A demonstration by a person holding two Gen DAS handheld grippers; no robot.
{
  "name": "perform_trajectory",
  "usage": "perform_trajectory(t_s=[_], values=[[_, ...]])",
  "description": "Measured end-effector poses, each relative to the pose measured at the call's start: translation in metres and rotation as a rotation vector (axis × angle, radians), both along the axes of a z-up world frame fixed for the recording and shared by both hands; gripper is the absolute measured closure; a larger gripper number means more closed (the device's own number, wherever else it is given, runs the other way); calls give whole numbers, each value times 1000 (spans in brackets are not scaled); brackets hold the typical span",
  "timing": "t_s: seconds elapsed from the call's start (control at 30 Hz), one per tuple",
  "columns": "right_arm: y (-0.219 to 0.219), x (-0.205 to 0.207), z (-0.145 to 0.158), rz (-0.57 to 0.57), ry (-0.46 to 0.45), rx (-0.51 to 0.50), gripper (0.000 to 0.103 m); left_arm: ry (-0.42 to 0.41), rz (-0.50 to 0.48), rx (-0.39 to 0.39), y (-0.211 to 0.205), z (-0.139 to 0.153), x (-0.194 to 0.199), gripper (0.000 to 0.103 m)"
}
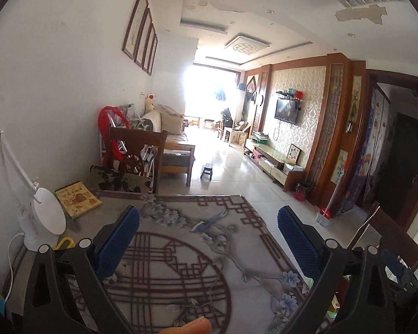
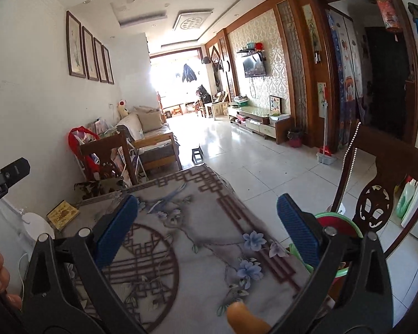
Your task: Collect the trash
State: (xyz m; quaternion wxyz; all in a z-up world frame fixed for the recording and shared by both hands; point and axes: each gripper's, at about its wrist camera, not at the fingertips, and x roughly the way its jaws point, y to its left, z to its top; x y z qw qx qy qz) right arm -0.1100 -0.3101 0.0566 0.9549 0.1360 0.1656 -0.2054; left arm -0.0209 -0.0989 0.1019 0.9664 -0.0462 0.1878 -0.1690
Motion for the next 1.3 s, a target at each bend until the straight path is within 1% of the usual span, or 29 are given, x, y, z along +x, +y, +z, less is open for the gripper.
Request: perform_trajectory(t_s=[0.07,0.37,0.63,0.8,1.3], values=[[5,0,0,7,7,5,4,22,-5,6,6,-1,2,8],[19,-1,1,2,35,-4,4,52,-21,17,15,-7,3,8],[18,-1,2,-5,36,-8,4,89,-26,11,16,-11,9,8],[15,-9,0,-12,43,0,4,93,-31,14,15,-12,8,8],[15,-6,0,-6,52,2,4,101,-36,26,16,-13,10,8]])
